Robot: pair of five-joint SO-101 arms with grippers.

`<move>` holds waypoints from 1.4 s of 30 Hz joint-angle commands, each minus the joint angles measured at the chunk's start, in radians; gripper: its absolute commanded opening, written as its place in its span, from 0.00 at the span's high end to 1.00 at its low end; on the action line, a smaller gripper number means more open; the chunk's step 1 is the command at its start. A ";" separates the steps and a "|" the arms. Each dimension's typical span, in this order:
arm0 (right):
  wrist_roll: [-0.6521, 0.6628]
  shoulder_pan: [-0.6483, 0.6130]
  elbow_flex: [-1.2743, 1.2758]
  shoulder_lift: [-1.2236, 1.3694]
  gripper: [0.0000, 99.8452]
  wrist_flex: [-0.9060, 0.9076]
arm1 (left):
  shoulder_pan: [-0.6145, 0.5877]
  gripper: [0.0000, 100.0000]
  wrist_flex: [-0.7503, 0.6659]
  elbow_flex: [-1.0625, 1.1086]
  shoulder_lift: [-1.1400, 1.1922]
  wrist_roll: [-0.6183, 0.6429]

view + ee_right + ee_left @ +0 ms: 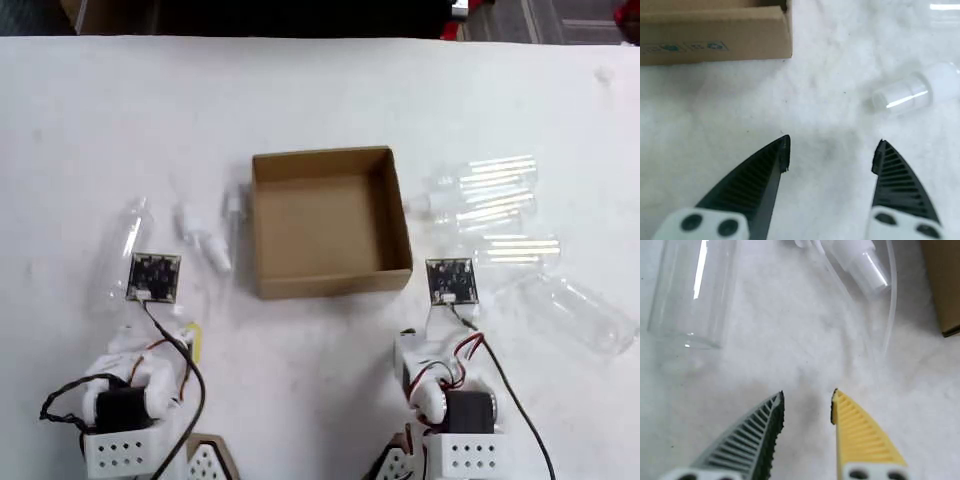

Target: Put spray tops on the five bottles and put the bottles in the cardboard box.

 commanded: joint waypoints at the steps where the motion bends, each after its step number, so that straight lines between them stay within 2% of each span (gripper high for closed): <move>1: -0.006 0.005 0.009 0.001 0.76 0.005 | 0.008 0.85 0.006 -0.003 -0.010 -0.002; 26: -0.005 0.005 0.009 0.001 0.76 0.005 | 0.012 0.85 -0.002 -0.003 -0.012 -0.003; 31: -0.003 0.005 0.009 0.001 0.76 0.005 | 0.030 0.85 -0.233 -0.028 -0.012 0.000; 34: -0.003 0.005 0.009 0.001 0.76 0.005 | 0.042 0.85 -0.344 -0.130 -0.012 0.000; 37: -0.003 0.005 0.009 0.001 0.76 0.005 | 0.079 0.85 -0.373 -0.261 -0.012 0.000; 42: -0.003 0.005 0.009 0.001 0.76 0.005 | 0.243 0.85 -0.362 -0.315 -0.012 -0.003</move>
